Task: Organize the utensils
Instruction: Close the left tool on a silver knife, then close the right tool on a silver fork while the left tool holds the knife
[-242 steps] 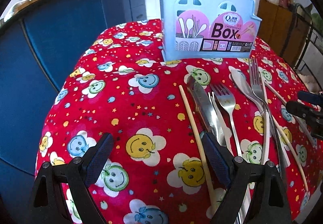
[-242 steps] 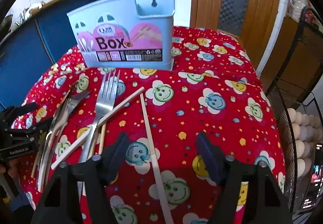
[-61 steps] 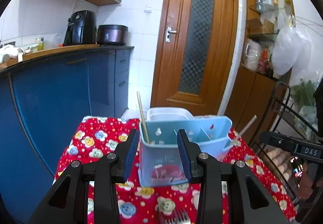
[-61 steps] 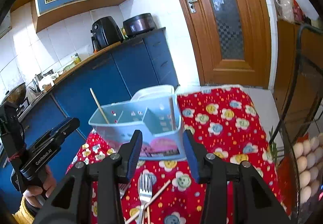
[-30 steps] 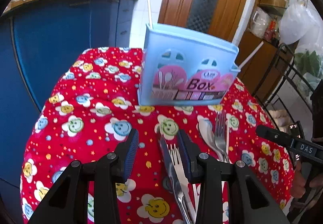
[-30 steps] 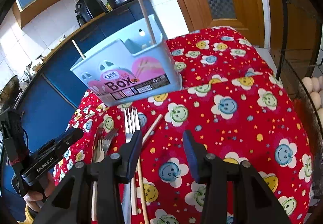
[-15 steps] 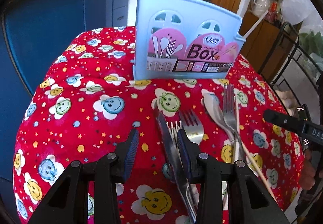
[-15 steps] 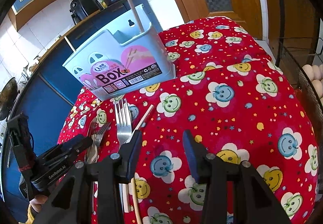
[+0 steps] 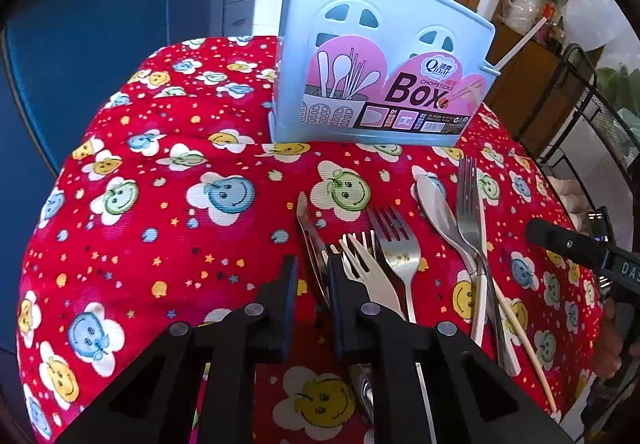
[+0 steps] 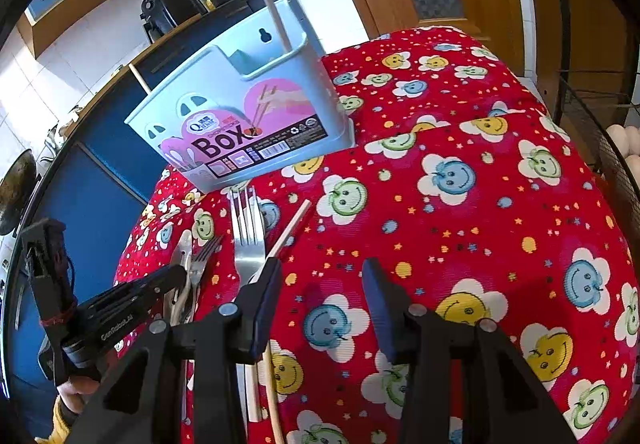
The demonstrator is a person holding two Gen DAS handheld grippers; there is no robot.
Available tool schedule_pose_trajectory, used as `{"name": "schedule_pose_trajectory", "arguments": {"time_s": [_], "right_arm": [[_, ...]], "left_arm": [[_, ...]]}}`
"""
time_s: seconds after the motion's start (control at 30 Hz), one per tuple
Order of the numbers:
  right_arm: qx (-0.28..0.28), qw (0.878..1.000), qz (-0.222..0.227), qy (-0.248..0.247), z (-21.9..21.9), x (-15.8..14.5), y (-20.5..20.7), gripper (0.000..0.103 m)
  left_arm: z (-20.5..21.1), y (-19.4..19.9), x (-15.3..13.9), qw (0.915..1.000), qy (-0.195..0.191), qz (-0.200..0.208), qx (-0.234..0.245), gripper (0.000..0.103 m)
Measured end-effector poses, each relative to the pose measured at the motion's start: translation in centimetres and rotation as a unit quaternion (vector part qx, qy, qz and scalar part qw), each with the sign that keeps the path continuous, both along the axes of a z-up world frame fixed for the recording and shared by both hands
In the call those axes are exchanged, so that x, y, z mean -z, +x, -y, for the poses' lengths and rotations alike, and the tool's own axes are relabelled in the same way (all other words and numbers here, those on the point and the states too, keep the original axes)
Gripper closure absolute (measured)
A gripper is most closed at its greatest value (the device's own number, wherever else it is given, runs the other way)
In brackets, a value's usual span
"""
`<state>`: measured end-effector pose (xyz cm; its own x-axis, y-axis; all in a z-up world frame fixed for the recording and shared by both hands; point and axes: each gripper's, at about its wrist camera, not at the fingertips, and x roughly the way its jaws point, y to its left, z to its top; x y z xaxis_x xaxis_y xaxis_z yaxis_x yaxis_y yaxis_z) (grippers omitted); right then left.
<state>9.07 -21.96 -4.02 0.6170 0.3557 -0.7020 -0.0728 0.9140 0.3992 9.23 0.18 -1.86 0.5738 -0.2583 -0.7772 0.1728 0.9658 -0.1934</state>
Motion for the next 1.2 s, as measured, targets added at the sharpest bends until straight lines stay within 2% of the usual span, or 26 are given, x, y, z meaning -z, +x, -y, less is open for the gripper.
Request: {"name": "schedule_pose_trajectory", "arguments": {"time_s": [0.1, 0.3, 0.5, 0.83, 1.07, 1.1, 1.17, 1.2], "right_arm": [[-0.003, 1.0, 0.0, -0.001, -0.2, -0.1, 0.0, 0.058], [-0.009, 1.0, 0.002, -0.002, -0.7, -0.2, 0.3, 0.058], [-0.034, 0.999, 0.02, -0.016, -2.1, -1.0, 0.9, 0.058], [-0.096, 0.993, 0.043, -0.062, -5.0, -1.1, 3.5, 0.058], [-0.118, 0.992, 0.031, -0.026, -5.1, 0.0, 5.4, 0.058], [-0.118, 0.992, 0.028, -0.017, -5.0, 0.1, 5.7, 0.059], [-0.119, 0.993, 0.027, -0.005, -4.9, 0.1, 5.8, 0.075], [-0.12, 0.992, 0.028, 0.001, -4.8, 0.1, 5.9, 0.077]], "left_arm": [[-0.2, 0.6, 0.2, 0.9998, -0.017, -0.007, 0.001, 0.088], [-0.7, 1.6, 0.2, 0.9993, -0.036, -0.004, -0.003, 0.097], [-2.2, 1.1, -0.7, 0.9979, -0.057, 0.019, -0.024, 0.1], [-3.9, -0.1, -2.7, 0.9949, -0.058, 0.066, -0.05, 0.1], [-4.6, -0.4, -3.1, 0.9934, -0.071, 0.073, -0.053, 0.1], [-4.6, -0.4, -3.1, 0.9933, -0.072, 0.073, -0.052, 0.1], [-4.6, -0.4, -3.2, 0.993, -0.075, 0.075, -0.052, 0.1], [-4.6, -0.4, -3.2, 0.9929, -0.075, 0.076, -0.052, 0.1]]}}
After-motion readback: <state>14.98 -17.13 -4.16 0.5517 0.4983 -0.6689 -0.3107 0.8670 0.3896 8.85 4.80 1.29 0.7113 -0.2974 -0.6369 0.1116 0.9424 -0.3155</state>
